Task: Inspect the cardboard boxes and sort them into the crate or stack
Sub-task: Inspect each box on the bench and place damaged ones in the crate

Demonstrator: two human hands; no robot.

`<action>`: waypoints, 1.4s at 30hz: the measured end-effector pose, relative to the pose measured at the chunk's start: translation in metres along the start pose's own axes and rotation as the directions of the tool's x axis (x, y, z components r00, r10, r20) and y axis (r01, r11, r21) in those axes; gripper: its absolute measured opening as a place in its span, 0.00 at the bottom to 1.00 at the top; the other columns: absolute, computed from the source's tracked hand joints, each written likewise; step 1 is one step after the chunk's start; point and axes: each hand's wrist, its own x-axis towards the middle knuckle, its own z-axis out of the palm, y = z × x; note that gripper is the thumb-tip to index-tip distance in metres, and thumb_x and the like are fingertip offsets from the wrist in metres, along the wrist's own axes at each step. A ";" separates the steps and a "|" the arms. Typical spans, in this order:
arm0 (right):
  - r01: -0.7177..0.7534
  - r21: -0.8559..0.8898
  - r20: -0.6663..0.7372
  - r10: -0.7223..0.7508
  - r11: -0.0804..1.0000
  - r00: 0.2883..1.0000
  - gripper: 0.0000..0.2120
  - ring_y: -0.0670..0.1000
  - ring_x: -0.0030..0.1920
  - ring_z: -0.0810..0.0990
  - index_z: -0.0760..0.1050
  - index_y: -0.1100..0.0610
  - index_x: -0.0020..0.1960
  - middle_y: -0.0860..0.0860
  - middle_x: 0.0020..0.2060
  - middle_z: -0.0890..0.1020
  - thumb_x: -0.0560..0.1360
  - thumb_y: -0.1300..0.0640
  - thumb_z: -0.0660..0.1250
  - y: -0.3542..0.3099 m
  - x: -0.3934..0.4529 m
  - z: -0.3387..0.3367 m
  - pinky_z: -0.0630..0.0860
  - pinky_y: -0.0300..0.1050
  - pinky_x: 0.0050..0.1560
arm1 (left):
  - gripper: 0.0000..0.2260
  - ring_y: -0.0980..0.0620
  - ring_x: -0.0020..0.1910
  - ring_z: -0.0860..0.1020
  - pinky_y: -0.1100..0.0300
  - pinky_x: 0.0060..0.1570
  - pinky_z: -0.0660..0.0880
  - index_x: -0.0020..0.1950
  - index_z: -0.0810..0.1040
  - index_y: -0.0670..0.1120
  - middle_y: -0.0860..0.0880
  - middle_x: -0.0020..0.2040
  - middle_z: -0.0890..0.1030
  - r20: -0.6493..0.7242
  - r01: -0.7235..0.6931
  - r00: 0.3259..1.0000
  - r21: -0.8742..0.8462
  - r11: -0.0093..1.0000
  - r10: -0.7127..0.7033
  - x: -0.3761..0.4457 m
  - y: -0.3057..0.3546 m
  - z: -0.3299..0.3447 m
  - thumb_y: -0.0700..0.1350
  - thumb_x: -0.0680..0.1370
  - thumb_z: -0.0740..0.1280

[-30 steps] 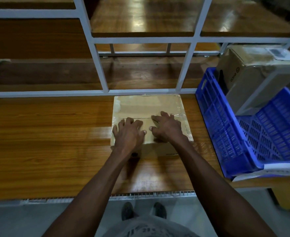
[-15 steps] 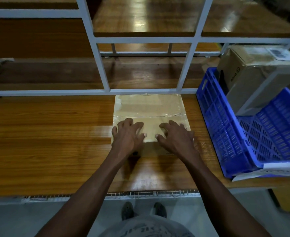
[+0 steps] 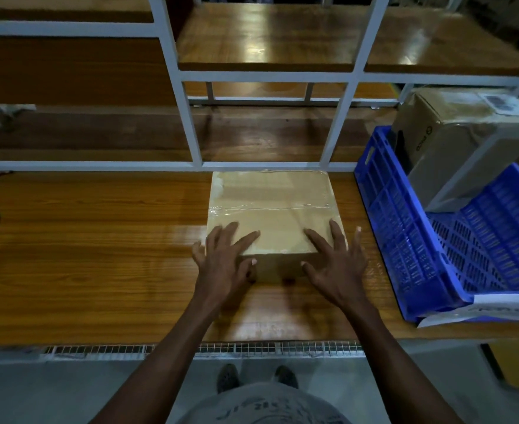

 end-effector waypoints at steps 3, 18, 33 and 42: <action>-0.012 0.144 -0.041 0.018 0.989 0.999 0.36 0.63 0.83 0.46 0.65 0.36 0.79 0.46 0.84 0.48 0.75 0.48 0.75 0.007 -0.005 0.004 0.57 0.72 0.77 | 0.28 0.39 0.82 0.44 0.28 0.72 0.51 0.77 0.64 0.70 0.50 0.84 0.47 -0.033 0.142 0.989 -0.096 0.985 -0.146 -0.010 -0.002 0.002 0.61 0.79 0.69; 0.139 0.326 -0.308 -0.034 0.935 0.951 0.30 0.54 0.78 0.64 0.71 0.47 0.76 0.51 0.81 0.60 0.76 0.56 0.75 -0.023 0.050 -0.075 0.71 0.52 0.69 | 0.23 0.58 0.67 0.65 0.71 0.48 0.74 0.71 0.74 0.51 0.48 0.77 0.64 -0.337 0.022 0.930 -0.345 0.938 -0.146 0.046 0.023 -0.072 0.47 0.77 0.75; -0.035 -0.018 0.018 0.035 0.999 0.999 0.36 0.65 0.83 0.44 0.53 0.42 0.84 0.51 0.85 0.45 0.81 0.37 0.62 -0.066 0.142 -0.088 0.52 0.68 0.79 | 0.28 0.35 0.78 0.61 0.34 0.72 0.66 0.80 0.65 0.56 0.48 0.84 0.51 -0.104 0.155 0.979 -0.199 0.968 -0.178 0.169 0.006 -0.082 0.56 0.81 0.68; -0.028 -0.039 0.108 0.032 0.999 0.994 0.35 0.63 0.83 0.41 0.51 0.41 0.84 0.50 0.85 0.45 0.82 0.34 0.57 -0.058 0.178 -0.086 0.51 0.68 0.79 | 0.20 0.33 0.76 0.58 0.37 0.70 0.58 0.72 0.72 0.58 0.42 0.78 0.64 -0.119 0.144 0.985 0.177 0.973 -0.124 0.190 0.034 -0.086 0.47 0.81 0.68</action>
